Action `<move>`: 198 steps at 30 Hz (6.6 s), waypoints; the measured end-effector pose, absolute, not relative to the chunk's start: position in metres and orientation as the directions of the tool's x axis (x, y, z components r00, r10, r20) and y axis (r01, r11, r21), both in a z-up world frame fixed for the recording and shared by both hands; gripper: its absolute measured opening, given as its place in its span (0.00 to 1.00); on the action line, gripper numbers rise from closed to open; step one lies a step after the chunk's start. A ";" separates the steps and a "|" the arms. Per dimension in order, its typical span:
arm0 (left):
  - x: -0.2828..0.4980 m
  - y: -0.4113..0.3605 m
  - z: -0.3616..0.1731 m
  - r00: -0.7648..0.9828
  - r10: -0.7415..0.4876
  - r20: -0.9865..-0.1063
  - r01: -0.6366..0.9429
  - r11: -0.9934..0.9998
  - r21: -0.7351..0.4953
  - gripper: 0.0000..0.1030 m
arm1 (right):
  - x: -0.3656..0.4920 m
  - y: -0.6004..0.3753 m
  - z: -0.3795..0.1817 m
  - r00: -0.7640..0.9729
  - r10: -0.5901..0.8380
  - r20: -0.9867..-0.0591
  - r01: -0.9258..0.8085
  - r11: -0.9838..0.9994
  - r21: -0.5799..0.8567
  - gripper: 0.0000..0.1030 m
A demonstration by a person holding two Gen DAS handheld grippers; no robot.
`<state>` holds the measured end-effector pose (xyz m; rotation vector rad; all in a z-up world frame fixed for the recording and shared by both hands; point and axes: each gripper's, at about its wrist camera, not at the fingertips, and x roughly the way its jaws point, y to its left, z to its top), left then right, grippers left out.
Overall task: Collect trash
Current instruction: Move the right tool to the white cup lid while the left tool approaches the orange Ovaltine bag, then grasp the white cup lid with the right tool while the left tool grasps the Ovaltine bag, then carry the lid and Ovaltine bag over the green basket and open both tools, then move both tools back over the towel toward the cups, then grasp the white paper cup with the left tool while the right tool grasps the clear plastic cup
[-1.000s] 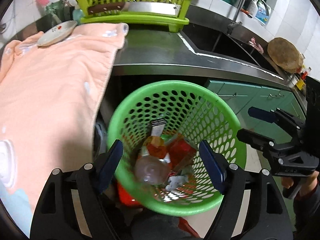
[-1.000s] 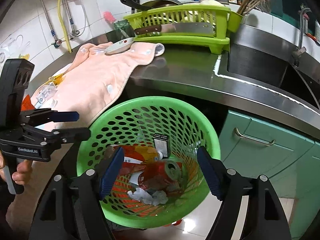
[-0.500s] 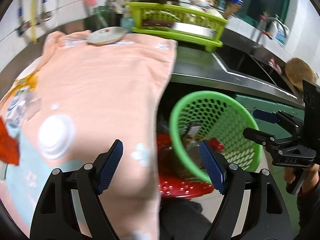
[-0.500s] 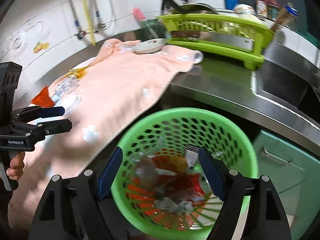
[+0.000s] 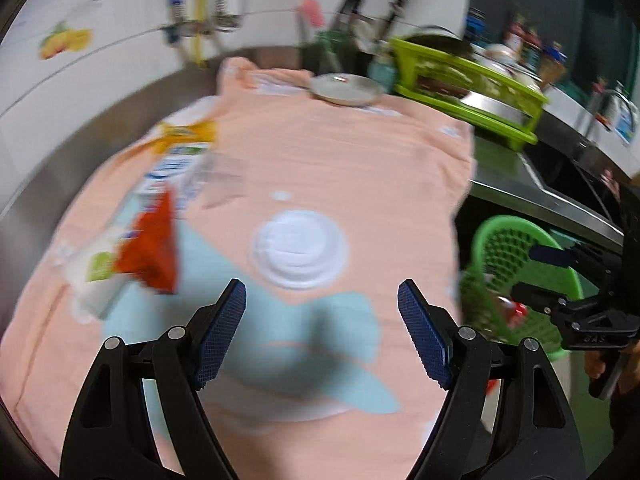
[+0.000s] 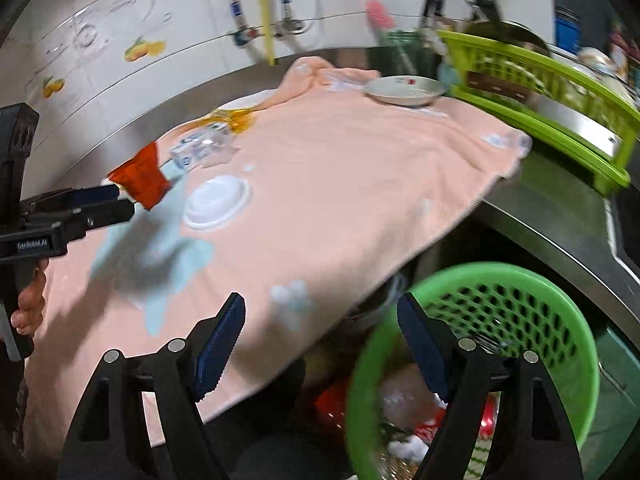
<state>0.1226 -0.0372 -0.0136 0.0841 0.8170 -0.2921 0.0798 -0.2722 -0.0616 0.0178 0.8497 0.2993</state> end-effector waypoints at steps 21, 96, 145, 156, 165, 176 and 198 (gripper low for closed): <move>0.160 0.043 -0.019 0.714 -0.029 -0.700 0.113 0.991 0.074 0.75 | 0.168 -0.152 -0.073 0.552 0.371 -0.747 -0.416 0.899 0.140 0.74; 0.128 -0.146 -0.016 0.510 -0.458 -0.729 0.535 0.832 -0.148 0.20 | 0.054 -0.402 -0.083 0.619 -0.052 -0.784 0.100 0.995 0.013 0.73; 0.083 -0.283 -0.062 0.278 -0.513 -0.812 0.664 0.714 -0.224 0.60 | 0.003 -0.466 -0.062 0.704 -0.035 -0.709 0.187 0.973 0.138 0.78; 0.096 -0.218 -0.048 0.373 -0.471 -0.800 0.579 0.791 -0.196 0.60 | 0.029 -0.417 -0.057 0.709 0.041 -0.704 0.080 0.987 0.138 0.79; 0.106 -0.159 -0.041 0.443 -0.424 -0.790 0.489 0.853 -0.183 0.66 | 0.062 -0.361 -0.057 0.695 0.119 -0.709 -0.033 0.990 0.134 0.79; 0.123 -0.065 -0.032 0.545 -0.315 -0.777 0.342 0.930 -0.137 0.66 | 0.102 -0.289 -0.058 0.662 0.207 -0.721 -0.167 0.978 0.127 0.79; 0.166 0.131 -0.018 0.686 -0.034 -0.727 0.009 0.999 -0.037 0.82 | 0.192 -0.122 -0.044 0.571 0.358 -0.739 -0.423 0.900 0.109 0.79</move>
